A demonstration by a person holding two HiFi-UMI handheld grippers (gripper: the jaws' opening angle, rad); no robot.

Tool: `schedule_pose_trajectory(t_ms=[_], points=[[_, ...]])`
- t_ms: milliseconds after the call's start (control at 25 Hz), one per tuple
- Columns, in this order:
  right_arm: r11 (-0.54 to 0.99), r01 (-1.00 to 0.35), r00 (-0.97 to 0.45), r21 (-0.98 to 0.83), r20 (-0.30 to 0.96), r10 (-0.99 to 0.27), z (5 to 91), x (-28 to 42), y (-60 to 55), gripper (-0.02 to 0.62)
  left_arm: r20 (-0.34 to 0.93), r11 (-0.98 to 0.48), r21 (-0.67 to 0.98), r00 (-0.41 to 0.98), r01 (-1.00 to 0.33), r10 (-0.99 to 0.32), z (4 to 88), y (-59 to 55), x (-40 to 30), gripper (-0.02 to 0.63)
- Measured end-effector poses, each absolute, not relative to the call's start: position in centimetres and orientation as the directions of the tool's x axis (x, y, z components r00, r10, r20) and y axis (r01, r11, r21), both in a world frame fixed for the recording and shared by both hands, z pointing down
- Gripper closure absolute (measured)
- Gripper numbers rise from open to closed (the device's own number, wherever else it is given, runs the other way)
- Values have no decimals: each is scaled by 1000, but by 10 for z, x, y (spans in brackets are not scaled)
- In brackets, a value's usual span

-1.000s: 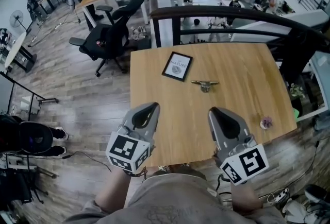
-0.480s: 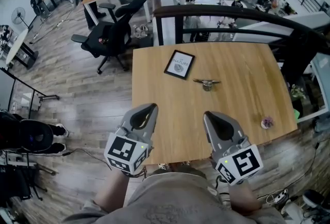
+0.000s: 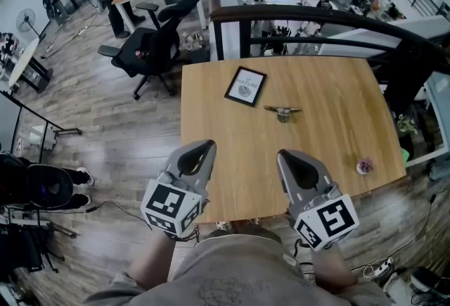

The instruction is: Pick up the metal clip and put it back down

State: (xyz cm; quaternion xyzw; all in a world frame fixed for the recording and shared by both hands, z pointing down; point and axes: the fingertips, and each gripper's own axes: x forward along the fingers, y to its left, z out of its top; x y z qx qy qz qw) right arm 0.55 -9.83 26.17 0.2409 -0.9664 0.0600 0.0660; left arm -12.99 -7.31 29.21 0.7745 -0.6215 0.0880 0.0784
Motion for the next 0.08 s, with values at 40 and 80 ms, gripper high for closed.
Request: schedule_pose_trajectory(t_ms=[40,80], points=[[877,-474,-875,-84,157,-458,261,5,-98,584,234,-216,12,213,-976,-949,291,-73,-130,606],[877,-474,-875,-85,158,-458,261,5,-98,584,234,-218,11,214,-976,-948,291,-73,-130,606]])
